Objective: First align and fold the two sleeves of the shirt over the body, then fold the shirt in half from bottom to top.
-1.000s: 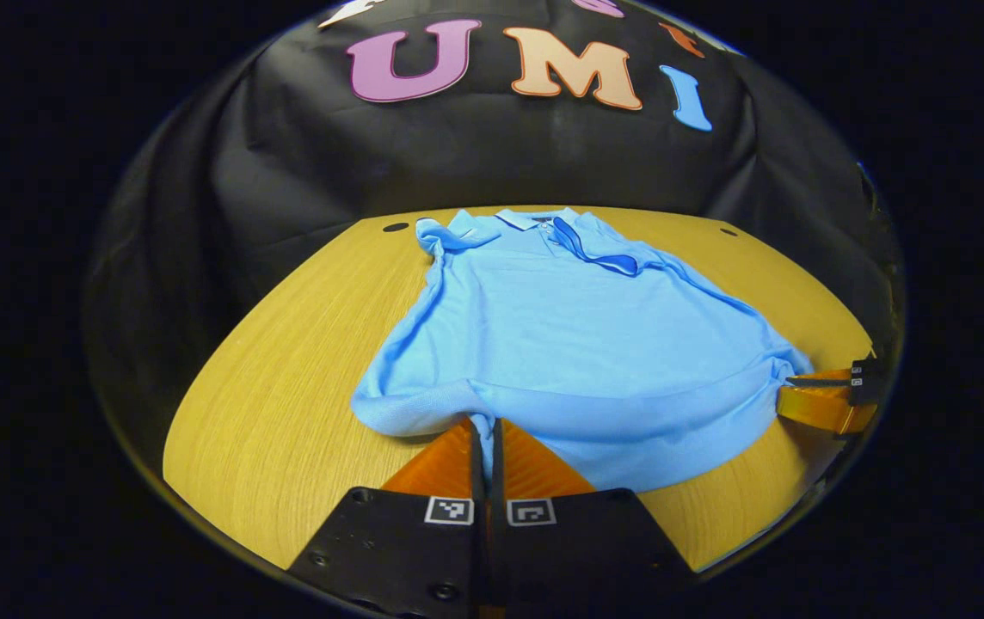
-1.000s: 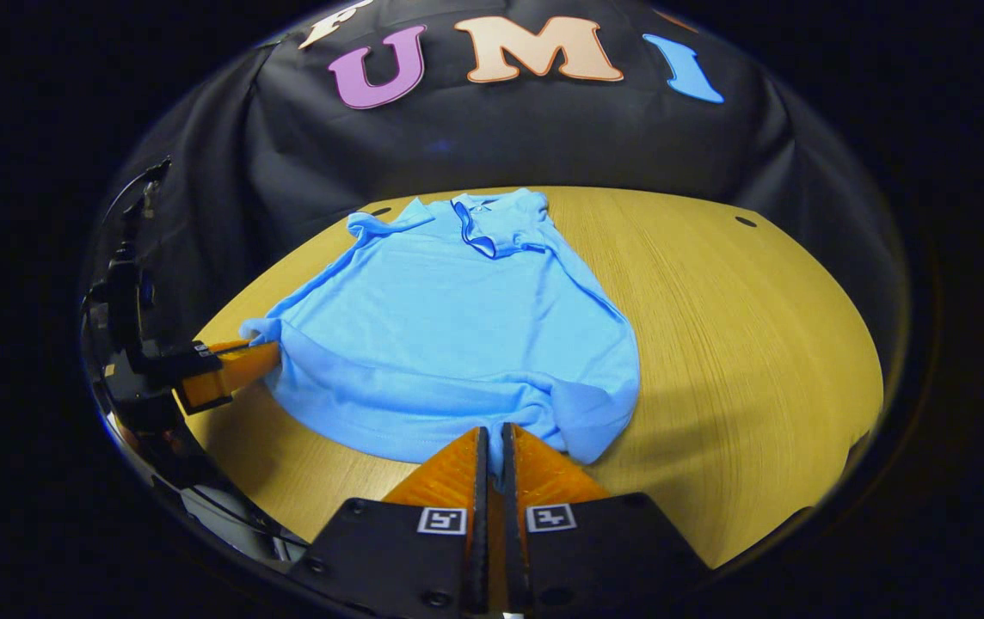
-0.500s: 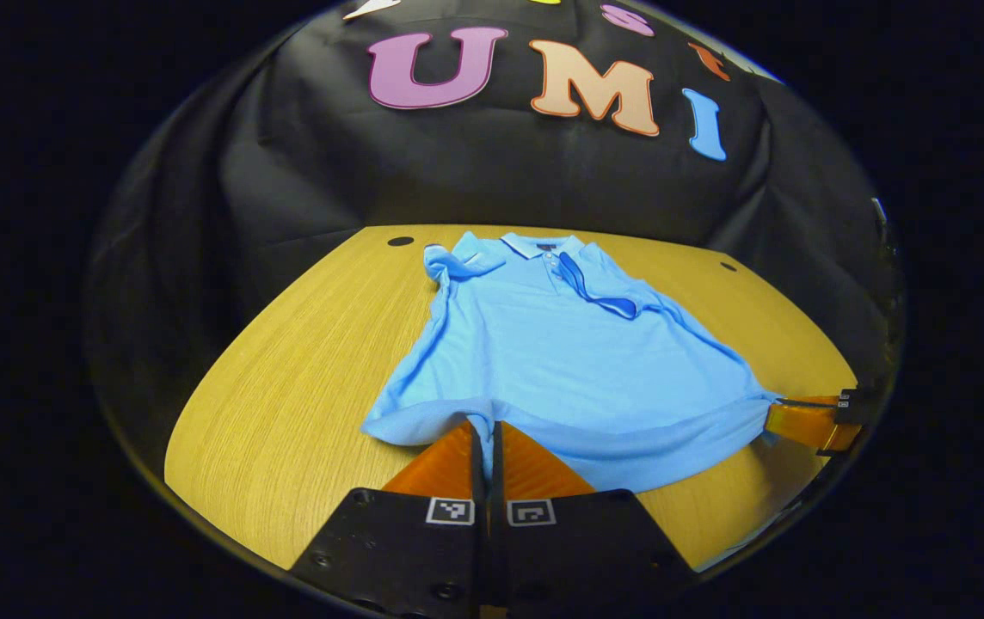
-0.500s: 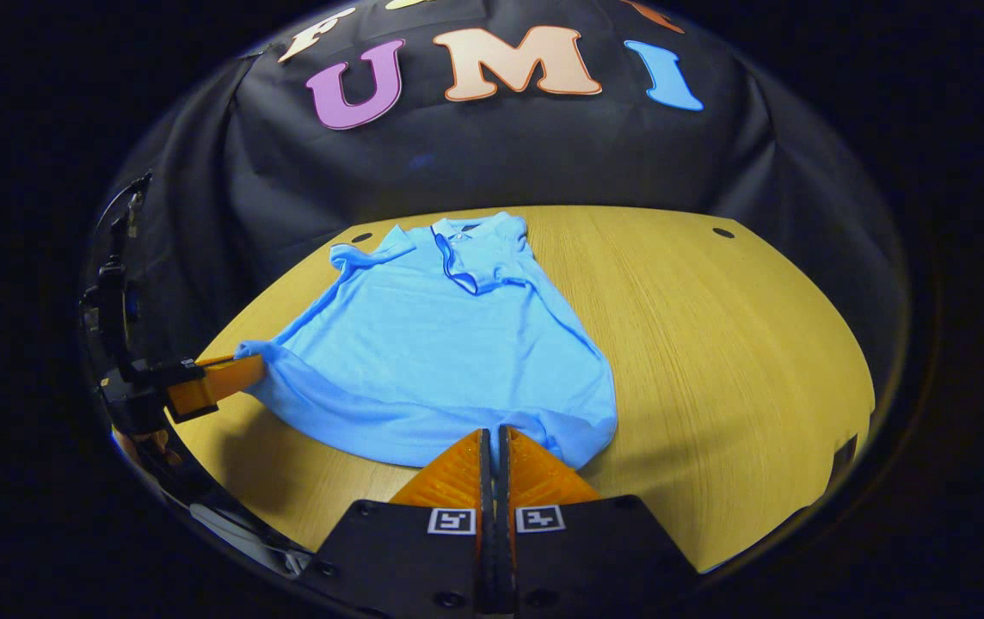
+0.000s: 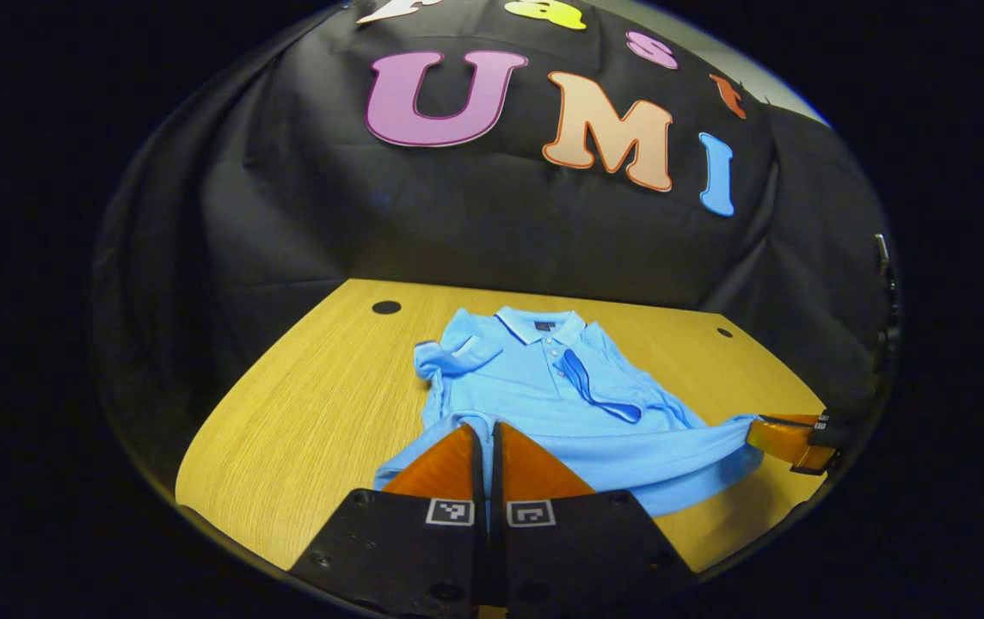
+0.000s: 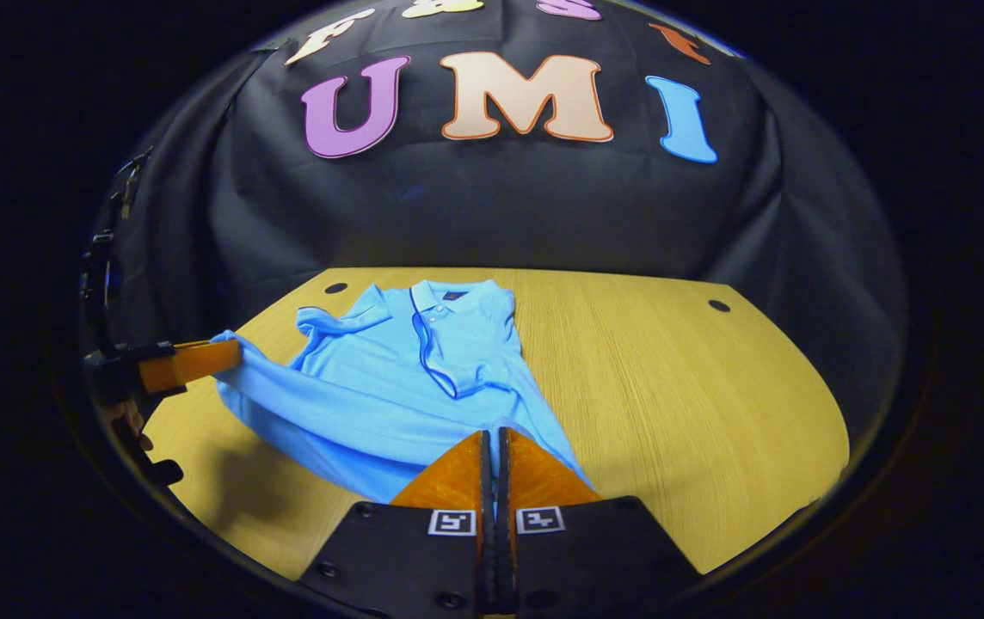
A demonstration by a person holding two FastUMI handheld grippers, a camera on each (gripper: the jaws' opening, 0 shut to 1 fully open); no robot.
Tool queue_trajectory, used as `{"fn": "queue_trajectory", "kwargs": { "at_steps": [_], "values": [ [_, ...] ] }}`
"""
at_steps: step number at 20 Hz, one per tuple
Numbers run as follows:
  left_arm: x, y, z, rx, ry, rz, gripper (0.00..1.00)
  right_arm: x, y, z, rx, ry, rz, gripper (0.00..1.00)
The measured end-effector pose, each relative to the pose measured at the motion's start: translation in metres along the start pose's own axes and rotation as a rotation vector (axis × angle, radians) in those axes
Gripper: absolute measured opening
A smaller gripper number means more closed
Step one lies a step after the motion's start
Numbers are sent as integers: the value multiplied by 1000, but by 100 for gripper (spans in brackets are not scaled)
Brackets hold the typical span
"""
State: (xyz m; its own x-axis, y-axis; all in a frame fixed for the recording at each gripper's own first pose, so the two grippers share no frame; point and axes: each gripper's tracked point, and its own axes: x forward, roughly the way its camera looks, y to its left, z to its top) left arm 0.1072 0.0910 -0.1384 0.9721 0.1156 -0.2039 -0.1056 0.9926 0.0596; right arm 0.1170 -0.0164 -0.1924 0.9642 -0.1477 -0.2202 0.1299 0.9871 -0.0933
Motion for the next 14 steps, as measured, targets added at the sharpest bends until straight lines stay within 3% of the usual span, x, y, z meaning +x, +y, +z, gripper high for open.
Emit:
{"fn": "queue_trajectory", "kwargs": {
  "at_steps": [8, 14],
  "values": [
    [88, 16, 64, -12, -60, -41, 0, 87, -4, 71, -1, -74, -75, 0],
    [155, 31, 91, 39, -80, -53, 0, 169, -1, 110, -27, -104, -113, 3]
  ]
}}
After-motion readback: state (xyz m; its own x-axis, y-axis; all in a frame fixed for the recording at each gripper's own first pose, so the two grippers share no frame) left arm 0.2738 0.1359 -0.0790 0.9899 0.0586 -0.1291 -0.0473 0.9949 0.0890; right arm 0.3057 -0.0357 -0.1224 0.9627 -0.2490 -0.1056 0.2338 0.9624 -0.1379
